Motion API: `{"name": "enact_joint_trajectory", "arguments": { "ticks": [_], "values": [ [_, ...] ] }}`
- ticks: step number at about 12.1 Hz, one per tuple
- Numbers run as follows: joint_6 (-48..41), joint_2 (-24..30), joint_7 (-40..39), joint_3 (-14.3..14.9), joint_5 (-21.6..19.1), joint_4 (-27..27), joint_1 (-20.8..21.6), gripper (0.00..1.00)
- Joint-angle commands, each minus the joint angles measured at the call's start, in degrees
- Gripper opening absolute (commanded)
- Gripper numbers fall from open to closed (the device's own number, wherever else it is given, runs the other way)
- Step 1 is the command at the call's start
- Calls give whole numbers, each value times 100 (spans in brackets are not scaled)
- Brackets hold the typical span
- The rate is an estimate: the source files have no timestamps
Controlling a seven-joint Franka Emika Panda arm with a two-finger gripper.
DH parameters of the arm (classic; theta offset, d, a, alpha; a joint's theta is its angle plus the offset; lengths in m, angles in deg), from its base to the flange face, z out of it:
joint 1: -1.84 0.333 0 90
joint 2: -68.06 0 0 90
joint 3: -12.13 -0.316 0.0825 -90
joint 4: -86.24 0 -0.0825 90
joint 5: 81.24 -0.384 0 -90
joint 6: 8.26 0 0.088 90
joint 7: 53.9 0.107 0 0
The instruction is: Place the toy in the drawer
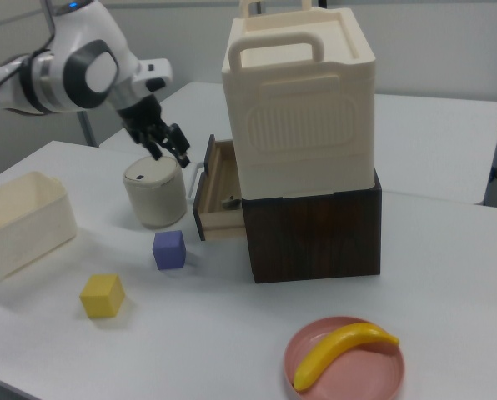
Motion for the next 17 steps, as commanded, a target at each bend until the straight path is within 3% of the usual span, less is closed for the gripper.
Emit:
{"name": "enact_joint_trajectory", "arguments": {
  "ticks": [1, 3, 7, 10, 14, 17],
  "values": [
    [-459, 218, -724, -205, 54, -61, 92, 100],
    [-985, 244, -1227, -345, -16, -44, 101, 100],
    [-2330, 393, -772, -679, -122, 430, 179, 100],
    [-2508, 490, -656, -680, -349, 685, 171, 100],
    [-2508, 490, -604, -627, -341, 739, 162, 100],
    [-2639, 447, -604, -364, -341, 904, 372, 100]
  ]
}}
